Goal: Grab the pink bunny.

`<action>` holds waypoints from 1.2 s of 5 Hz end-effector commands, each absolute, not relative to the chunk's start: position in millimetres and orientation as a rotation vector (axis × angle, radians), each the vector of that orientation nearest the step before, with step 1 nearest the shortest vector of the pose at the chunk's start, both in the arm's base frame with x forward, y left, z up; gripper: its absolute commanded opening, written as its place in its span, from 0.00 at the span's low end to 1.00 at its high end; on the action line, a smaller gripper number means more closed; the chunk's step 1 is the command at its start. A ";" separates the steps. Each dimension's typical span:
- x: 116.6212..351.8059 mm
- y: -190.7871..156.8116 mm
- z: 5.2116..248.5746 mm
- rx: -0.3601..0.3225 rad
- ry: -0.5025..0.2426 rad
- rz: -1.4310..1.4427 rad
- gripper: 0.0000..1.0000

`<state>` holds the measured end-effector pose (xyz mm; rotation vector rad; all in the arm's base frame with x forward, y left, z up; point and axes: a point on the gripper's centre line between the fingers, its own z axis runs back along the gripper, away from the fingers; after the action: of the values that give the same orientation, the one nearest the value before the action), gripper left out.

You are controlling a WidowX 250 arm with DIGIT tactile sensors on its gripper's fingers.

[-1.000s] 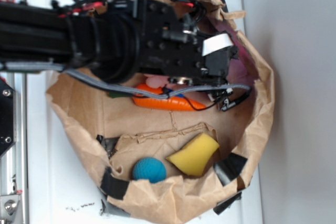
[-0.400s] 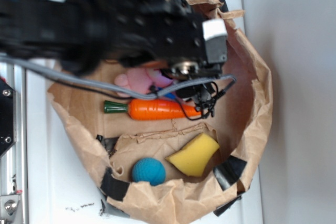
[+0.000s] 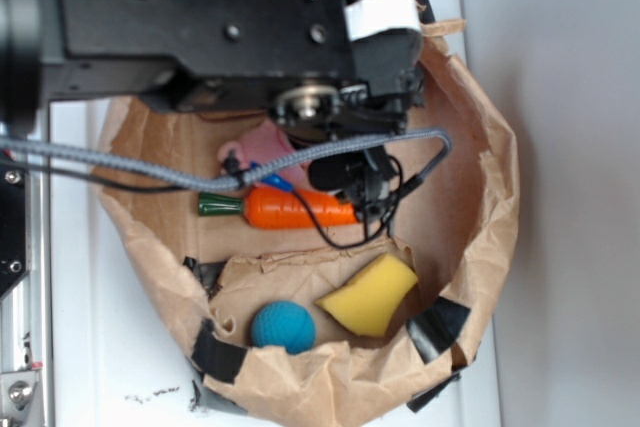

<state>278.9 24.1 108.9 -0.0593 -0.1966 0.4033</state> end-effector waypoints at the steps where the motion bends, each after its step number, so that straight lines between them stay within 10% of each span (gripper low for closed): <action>1: 282.2 41.2 114.6 -0.060 -0.273 0.375 1.00; 4: 293.6 63.7 61.7 0.106 -0.228 0.365 1.00; 6: 293.0 78.0 56.7 0.042 -0.026 0.201 1.00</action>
<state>283.3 63.2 38.9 0.0399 0.0294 0.2008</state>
